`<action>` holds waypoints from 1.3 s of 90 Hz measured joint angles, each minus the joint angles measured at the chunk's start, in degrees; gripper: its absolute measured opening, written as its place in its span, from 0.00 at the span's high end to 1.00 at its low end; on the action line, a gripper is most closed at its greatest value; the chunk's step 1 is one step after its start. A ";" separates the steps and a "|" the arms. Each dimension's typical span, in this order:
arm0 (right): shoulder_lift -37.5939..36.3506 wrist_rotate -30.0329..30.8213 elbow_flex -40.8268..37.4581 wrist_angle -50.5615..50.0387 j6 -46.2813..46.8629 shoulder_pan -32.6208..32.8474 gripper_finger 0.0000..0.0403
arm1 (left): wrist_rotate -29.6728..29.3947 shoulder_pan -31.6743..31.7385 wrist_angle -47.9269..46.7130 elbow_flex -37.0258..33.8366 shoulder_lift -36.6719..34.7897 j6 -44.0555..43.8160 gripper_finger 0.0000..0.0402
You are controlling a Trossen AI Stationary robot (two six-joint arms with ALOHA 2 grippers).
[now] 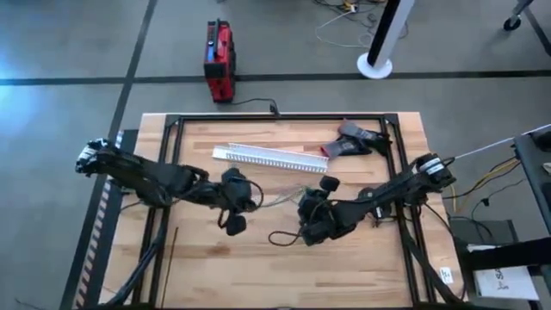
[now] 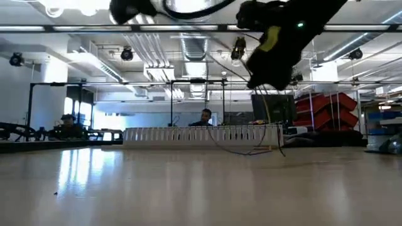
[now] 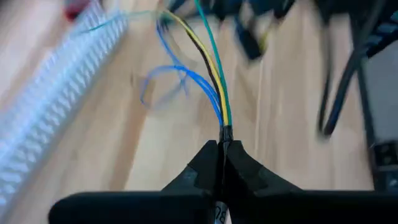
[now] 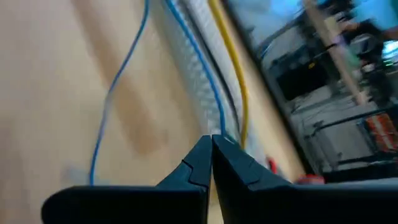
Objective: Ziptie cables
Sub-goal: Move the cable wires from middle left to the center of the table
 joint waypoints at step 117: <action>17.06 -36.60 2.89 50.89 -36.17 -18.08 1.00 | 16.11 -6.17 13.21 -33.57 -0.48 -1.45 0.99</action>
